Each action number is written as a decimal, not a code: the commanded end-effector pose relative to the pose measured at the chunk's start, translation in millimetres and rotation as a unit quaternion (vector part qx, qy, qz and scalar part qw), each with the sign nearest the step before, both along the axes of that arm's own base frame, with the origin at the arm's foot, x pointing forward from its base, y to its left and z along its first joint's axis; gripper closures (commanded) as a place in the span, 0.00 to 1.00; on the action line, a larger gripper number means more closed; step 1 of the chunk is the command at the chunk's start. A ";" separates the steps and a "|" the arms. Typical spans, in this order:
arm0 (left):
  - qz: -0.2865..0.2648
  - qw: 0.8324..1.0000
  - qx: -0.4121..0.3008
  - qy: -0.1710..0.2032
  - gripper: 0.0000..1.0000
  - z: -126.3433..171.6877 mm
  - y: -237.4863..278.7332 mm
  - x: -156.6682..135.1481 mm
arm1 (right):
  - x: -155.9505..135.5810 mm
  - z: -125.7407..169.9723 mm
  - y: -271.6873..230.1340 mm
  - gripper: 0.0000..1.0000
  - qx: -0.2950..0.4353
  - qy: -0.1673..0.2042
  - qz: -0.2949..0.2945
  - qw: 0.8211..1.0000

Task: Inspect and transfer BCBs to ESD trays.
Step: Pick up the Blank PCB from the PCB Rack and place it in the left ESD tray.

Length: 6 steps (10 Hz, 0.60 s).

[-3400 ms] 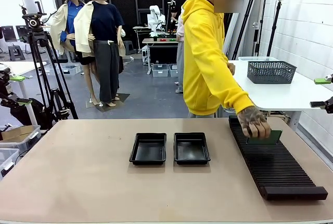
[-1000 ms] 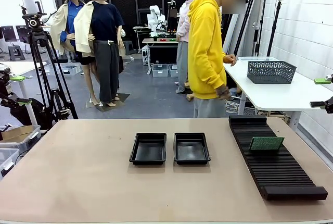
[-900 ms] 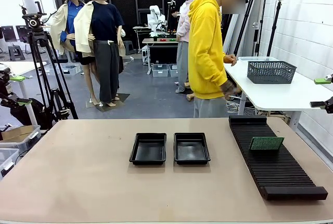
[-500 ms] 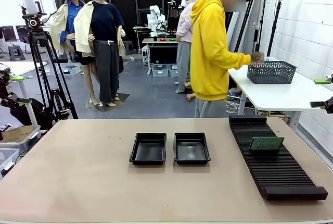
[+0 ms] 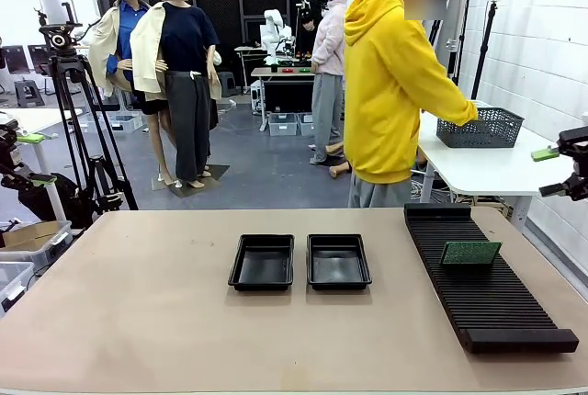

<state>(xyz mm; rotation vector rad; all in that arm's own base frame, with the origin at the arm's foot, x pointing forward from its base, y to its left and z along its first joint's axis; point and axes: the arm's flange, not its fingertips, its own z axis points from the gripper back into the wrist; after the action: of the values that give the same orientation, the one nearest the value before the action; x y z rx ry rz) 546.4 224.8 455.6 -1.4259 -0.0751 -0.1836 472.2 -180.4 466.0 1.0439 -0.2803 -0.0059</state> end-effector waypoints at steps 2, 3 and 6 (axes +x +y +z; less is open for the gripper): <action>0.004 1.000 -0.001 0.001 0.00 1.0 0.6 0.1 | 17.9 12.6 25.8 0.00 -0.088 0.039 0.018 0.995; 0.004 1.000 -0.001 0.001 0.00 1.0 0.6 0.1 | 26.4 18.9 34.6 0.00 -0.124 0.057 0.026 0.990; 0.004 1.000 -0.001 0.001 0.00 1.0 0.6 0.1 | 45.5 34.6 64.3 0.00 -0.236 0.109 0.034 0.965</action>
<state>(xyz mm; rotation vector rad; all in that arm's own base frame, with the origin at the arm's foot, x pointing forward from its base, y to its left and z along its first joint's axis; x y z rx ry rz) 546.5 224.9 455.2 -1.4261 -0.0748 -0.1831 510.3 -125.3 496.1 0.6599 -0.0820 0.0134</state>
